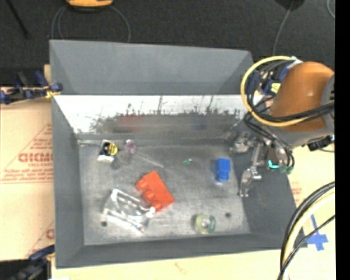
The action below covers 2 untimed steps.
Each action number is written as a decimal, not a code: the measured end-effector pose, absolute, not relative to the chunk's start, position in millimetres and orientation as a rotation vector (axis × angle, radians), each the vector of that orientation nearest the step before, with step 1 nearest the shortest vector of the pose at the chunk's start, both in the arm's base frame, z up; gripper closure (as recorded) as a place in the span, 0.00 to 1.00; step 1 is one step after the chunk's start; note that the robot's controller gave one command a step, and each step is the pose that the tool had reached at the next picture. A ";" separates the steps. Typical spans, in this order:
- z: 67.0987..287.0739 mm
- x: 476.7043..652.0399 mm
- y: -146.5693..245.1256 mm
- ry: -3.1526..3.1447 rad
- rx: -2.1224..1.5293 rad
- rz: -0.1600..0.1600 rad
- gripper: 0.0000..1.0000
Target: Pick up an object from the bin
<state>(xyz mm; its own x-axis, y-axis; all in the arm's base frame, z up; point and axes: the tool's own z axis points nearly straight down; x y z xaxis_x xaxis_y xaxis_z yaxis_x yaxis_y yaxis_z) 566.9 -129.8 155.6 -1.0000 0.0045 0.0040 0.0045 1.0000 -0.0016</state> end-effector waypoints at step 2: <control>100.8 612.7 -150.7 -2.924 1.172 -0.022 0.00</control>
Offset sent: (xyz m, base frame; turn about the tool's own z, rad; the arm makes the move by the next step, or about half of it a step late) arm 0.0505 -0.0198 -0.0856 -0.2934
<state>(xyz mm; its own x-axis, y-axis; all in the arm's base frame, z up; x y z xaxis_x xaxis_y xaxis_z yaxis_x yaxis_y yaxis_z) 612.7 -150.7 100.8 -0.7230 -0.6907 -0.0132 -0.6908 0.7230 0.0095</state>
